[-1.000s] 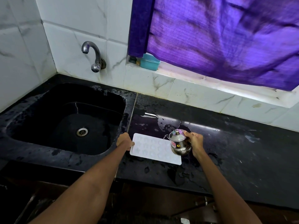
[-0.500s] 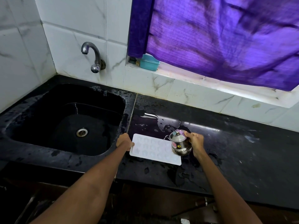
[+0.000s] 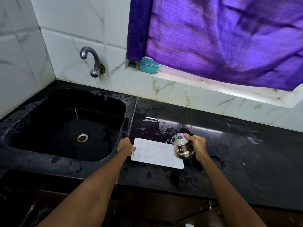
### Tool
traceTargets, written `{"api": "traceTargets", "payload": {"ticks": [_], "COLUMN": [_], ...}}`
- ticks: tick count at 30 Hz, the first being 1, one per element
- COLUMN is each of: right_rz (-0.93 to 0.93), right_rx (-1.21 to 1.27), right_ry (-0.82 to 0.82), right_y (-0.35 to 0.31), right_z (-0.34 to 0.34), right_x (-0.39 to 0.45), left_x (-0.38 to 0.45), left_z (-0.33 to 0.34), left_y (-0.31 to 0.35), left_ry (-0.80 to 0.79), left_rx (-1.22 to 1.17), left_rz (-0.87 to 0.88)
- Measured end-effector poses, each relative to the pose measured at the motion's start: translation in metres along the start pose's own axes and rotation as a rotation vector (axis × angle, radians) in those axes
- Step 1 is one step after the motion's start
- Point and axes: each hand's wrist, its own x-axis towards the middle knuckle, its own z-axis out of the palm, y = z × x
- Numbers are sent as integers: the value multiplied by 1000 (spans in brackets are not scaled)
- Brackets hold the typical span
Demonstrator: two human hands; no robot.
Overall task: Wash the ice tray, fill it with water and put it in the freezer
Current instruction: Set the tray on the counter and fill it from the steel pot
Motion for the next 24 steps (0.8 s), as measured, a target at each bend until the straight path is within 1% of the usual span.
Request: {"api": "traceTargets", "payload": {"ticks": [6,16,24], "right_rz": [5,5,7], "right_rx": [53,141,79], "right_ry": [-23,44,83], "right_y": [0,-20,-10], "right_z": [-3,-7,-15], "right_x": [-3,-6,-4], "left_x": [1,1,2], "left_z": [1,1,4], "left_y": [1,1,-1], "left_ry": [4,14,16], "left_rx": [25,31,-3], "left_rz": [-7,-8,-7]}}
